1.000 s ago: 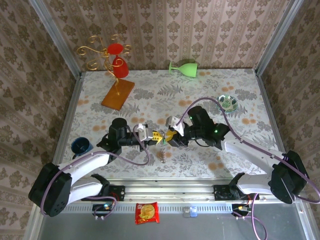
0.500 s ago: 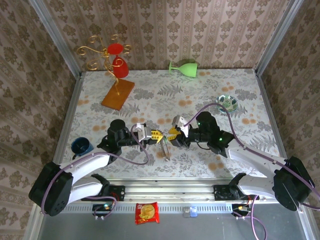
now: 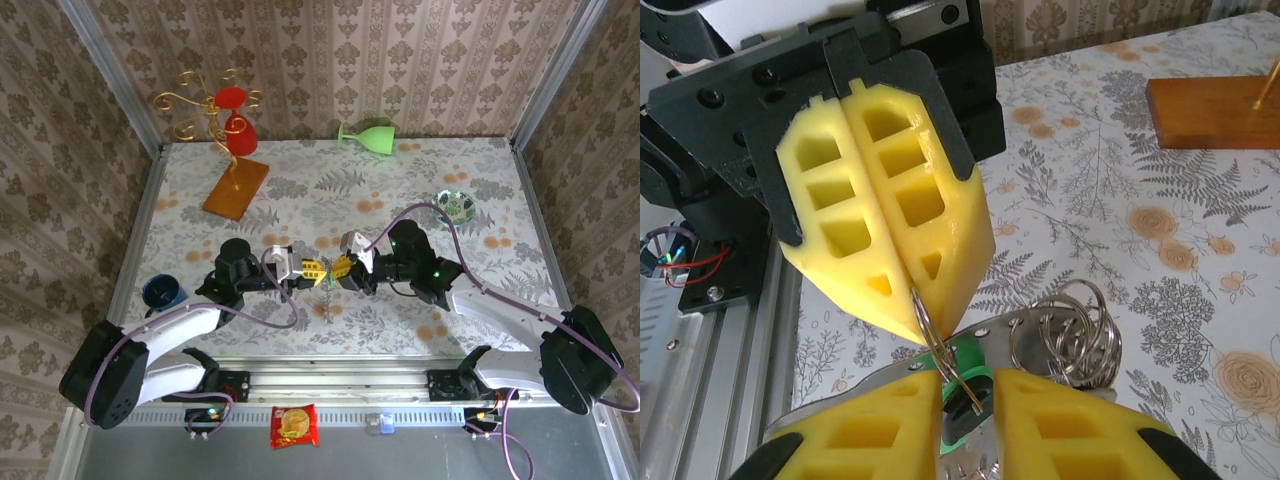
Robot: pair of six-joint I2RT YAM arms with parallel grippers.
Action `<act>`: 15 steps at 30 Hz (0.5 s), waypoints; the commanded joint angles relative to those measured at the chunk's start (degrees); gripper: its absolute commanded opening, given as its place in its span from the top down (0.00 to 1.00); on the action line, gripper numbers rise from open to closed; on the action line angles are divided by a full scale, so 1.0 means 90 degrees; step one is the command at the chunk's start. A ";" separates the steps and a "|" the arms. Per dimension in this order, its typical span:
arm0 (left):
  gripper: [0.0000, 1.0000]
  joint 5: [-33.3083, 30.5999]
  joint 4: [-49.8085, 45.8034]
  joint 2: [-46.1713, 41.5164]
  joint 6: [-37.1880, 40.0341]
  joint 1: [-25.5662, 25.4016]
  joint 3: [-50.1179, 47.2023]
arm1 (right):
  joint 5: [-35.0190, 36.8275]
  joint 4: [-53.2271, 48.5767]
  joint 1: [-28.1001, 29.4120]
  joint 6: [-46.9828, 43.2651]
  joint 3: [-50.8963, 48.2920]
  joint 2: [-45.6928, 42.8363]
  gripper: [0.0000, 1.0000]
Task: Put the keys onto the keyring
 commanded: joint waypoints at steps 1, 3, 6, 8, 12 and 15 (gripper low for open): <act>1.00 0.0253 0.0354 0.0008 -0.0155 0.0065 -0.0009 | -0.0205 -0.0081 -0.0038 -0.0118 0.0162 -0.0073 0.78; 1.00 0.0254 0.0372 0.0009 -0.0171 0.0073 -0.0001 | -0.0220 -0.0156 -0.0050 -0.0154 0.0192 -0.0058 0.82; 1.00 0.0254 0.0383 -0.0011 -0.0173 0.0078 -0.0010 | -0.0225 -0.0346 -0.0050 -0.0234 0.0241 -0.0019 0.90; 1.00 0.0265 0.0383 -0.0026 -0.0174 0.0083 -0.0009 | -0.0220 -0.0470 -0.0070 -0.0267 0.0261 -0.0007 0.97; 1.00 0.0292 0.0403 -0.0024 -0.0189 0.0093 0.0000 | -0.0150 -0.0768 -0.0089 -0.0409 0.0327 0.0010 1.00; 1.00 0.0337 0.0492 0.0015 -0.0242 0.0093 0.0020 | -0.0126 -0.0913 -0.0089 -0.0473 0.0396 0.0149 1.00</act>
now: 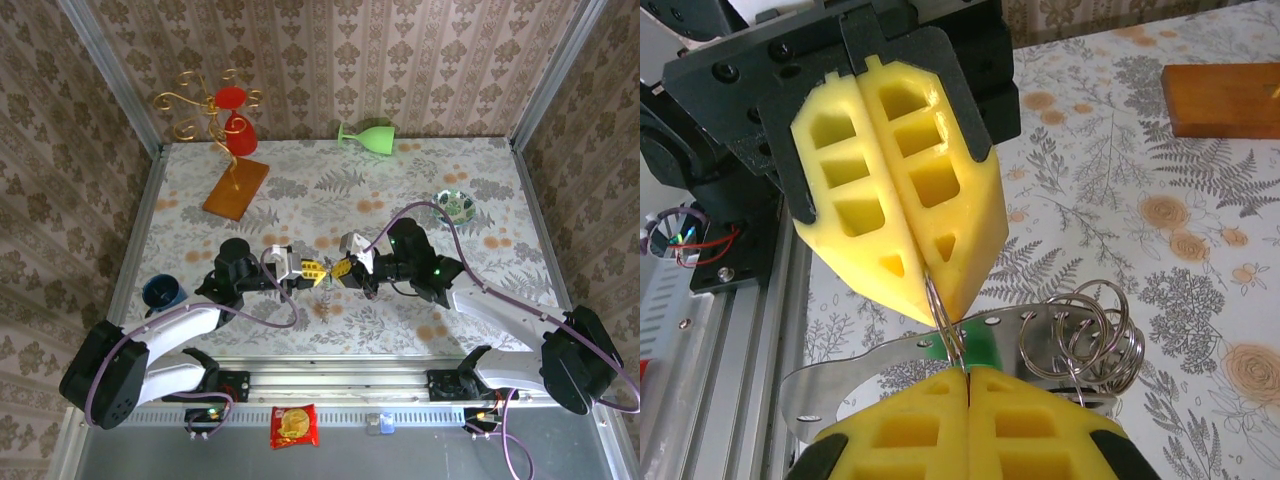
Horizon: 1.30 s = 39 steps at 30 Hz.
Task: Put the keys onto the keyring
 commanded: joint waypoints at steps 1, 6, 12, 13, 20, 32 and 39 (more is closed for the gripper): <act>1.00 0.0262 0.0511 0.0025 -0.0217 0.0056 0.0029 | -0.0068 -0.0396 -0.0036 -0.0177 0.0244 0.0205 1.00; 1.00 0.0275 0.0608 0.0083 -0.0284 0.0056 0.0056 | -0.0449 -0.0342 -0.0034 -0.0046 0.0500 0.0531 1.00; 1.00 0.0254 0.0634 0.0112 -0.0294 0.0056 0.0020 | -0.0269 0.0153 -0.0046 0.0024 0.0196 0.0166 0.78; 1.00 0.0254 0.0666 0.0114 -0.0309 0.0056 0.0010 | -0.0228 0.0238 -0.0053 0.0027 0.0113 0.0084 0.75; 1.00 0.0244 0.0931 0.0190 -0.0466 0.0054 -0.0028 | -0.0443 0.0418 -0.0052 0.0128 0.0096 0.0112 0.72; 1.00 0.0155 0.1157 0.0211 -0.0611 0.0052 -0.0098 | -0.0502 0.0521 -0.0047 0.0235 0.0313 0.0411 1.00; 0.77 -0.0339 0.0152 -0.0131 -0.0005 0.0076 -0.0038 | -0.0133 -0.1082 0.0010 -0.0571 0.0900 0.0286 1.00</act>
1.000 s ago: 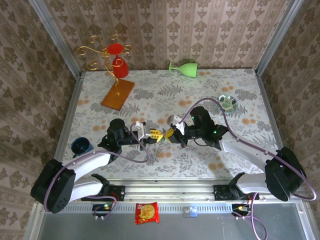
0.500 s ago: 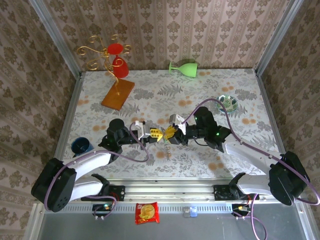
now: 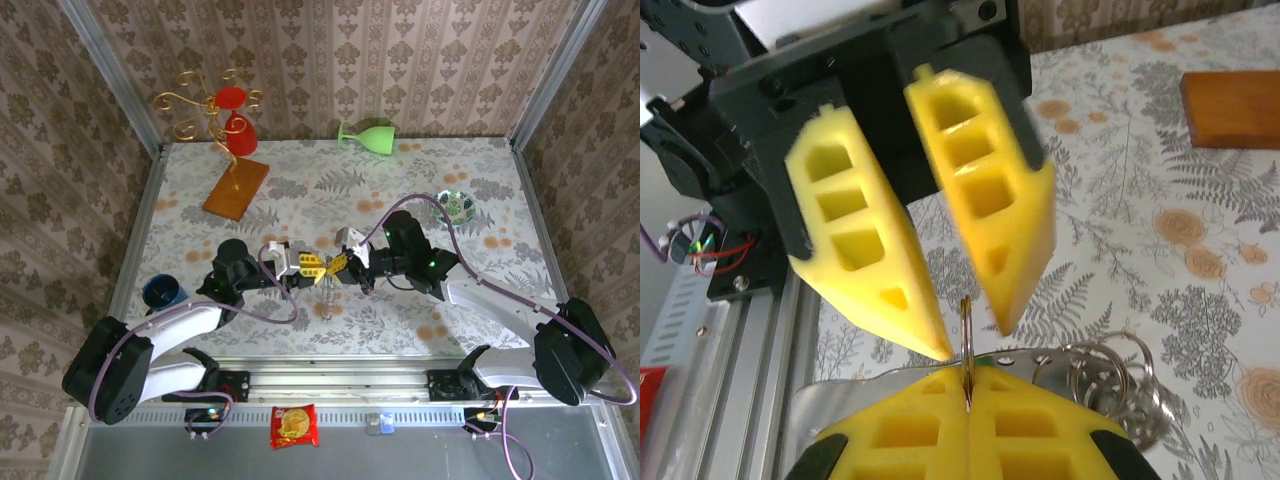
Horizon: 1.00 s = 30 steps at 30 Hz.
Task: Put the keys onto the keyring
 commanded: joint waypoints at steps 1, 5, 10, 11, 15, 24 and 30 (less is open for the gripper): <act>0.76 -0.0126 -0.0775 -0.0309 0.0524 0.0022 0.0127 | 0.0237 -0.1076 0.0077 -0.0682 0.0521 -0.0044 1.00; 0.75 -0.0130 -0.1695 -0.0453 0.1019 0.0022 0.0385 | 0.0705 -0.2235 0.0294 -0.1377 0.1054 0.0135 1.00; 0.75 -0.0022 -0.2212 -0.0421 0.1270 0.0025 0.0635 | 0.0953 -0.2699 0.0452 -0.1805 0.1452 0.0263 1.00; 0.76 -0.0010 -0.2265 -0.0405 0.1299 0.0022 0.0673 | 0.0999 -0.2756 0.0487 -0.1874 0.1512 0.0289 1.00; 0.82 0.0104 -0.2578 -0.0367 0.1476 0.0022 0.0851 | 0.1313 -0.3230 0.0660 -0.2295 0.1901 0.0457 1.00; 0.96 0.0216 -0.2795 -0.0348 0.1568 0.0023 0.0973 | 0.1382 -0.3707 0.0801 -0.2551 0.2402 0.0659 1.00; 1.00 0.0251 -0.2411 -0.0462 0.1359 0.0027 0.0776 | 0.0990 -0.2722 0.0450 -0.1826 0.1693 0.0113 0.79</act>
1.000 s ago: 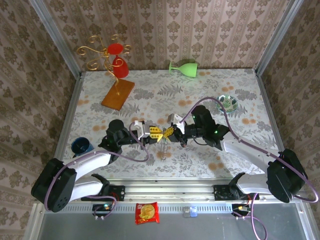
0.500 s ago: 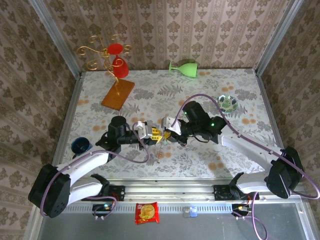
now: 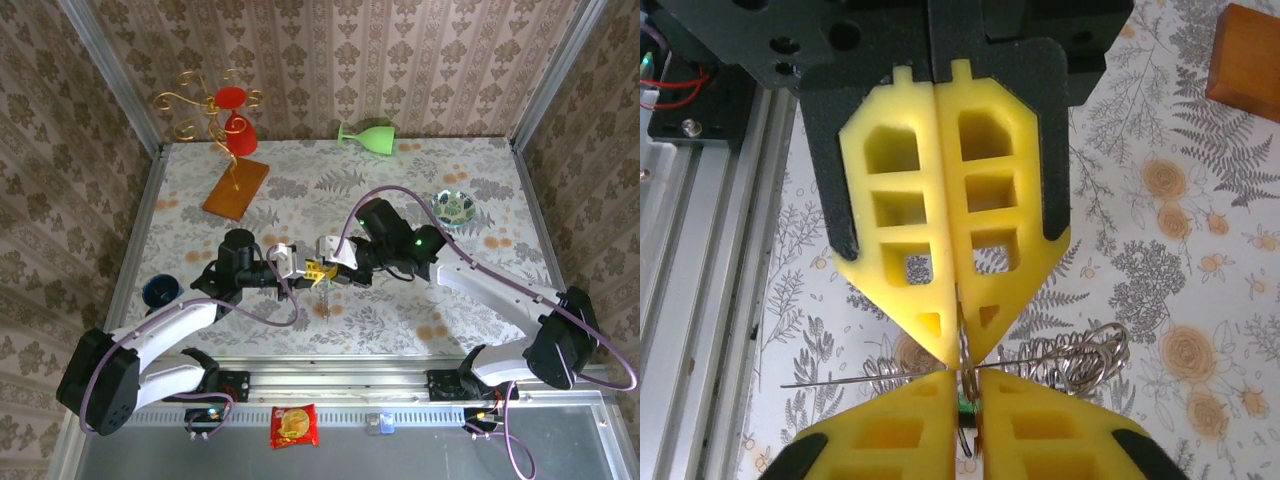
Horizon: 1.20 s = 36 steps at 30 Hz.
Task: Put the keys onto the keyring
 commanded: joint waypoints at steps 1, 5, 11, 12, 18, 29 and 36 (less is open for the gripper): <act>1.00 0.0098 0.0400 -0.0123 -0.0173 0.0030 -0.0026 | -0.0557 0.0737 -0.0271 0.0542 -0.0488 -0.0536 0.75; 1.00 0.0206 0.1055 -0.0108 -0.0558 0.0049 -0.0229 | -0.0871 0.1341 -0.0510 0.1000 -0.1030 -0.0811 0.70; 1.00 0.0363 0.1937 0.0042 -0.1084 0.0069 -0.0423 | -0.0993 0.1853 -0.0543 0.1306 -0.1355 -0.0791 0.69; 1.00 0.0373 0.1988 0.0060 -0.1118 0.0077 -0.0433 | -0.1005 0.1891 -0.0543 0.1323 -0.1368 -0.0772 0.69; 1.00 0.0445 0.2057 0.0083 -0.1207 0.0086 -0.0463 | -0.1087 0.1965 -0.0543 0.1330 -0.1377 -0.0678 0.75; 1.00 0.0515 0.2179 0.0151 -0.1270 0.0098 -0.0453 | -0.1220 0.1950 -0.0562 0.1318 -0.1334 -0.0649 0.90; 1.00 0.0561 0.2348 0.0191 -0.1375 0.0108 -0.0436 | -0.1193 0.1833 -0.0592 0.1246 -0.1305 -0.0447 1.00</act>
